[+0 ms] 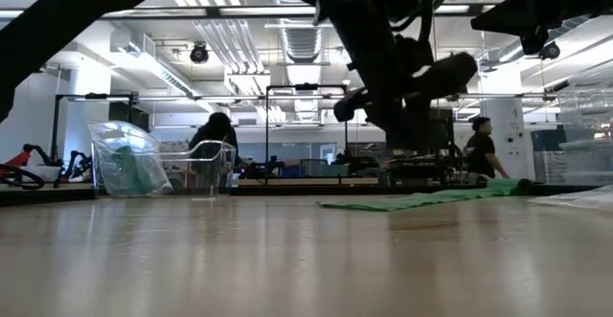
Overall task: Roll bandage
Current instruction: Roll the green bandage
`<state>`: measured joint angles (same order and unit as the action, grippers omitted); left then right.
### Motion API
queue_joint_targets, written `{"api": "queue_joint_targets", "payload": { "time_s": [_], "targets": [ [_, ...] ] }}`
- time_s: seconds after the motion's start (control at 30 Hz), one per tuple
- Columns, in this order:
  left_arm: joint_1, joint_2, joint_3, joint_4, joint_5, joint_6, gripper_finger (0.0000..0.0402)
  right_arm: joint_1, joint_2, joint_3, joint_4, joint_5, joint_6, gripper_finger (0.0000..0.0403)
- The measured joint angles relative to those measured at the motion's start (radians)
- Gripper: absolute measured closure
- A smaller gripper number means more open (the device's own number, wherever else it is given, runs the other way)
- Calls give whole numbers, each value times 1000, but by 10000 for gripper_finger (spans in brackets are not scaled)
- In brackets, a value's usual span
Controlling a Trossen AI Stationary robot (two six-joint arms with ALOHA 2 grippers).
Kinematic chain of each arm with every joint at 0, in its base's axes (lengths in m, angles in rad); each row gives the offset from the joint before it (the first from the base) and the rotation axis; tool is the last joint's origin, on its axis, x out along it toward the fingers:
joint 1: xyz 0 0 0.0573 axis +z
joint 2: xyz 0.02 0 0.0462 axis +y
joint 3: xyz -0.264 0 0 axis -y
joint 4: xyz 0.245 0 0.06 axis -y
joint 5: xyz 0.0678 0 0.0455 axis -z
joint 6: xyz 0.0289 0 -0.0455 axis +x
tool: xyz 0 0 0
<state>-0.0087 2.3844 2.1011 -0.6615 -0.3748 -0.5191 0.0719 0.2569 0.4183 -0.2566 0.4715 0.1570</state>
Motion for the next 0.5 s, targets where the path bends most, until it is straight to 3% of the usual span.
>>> {"api": "queue_joint_targets", "payload": {
  "time_s": [0.3,0.5],
  "targets": [
    [39,-1,-218,199,1,29,327,0,0,0,-1,0,0,401],
    [38,-16,-350,270,114,-46,327,0,0,0,0,0,0,401]
  ]
}}
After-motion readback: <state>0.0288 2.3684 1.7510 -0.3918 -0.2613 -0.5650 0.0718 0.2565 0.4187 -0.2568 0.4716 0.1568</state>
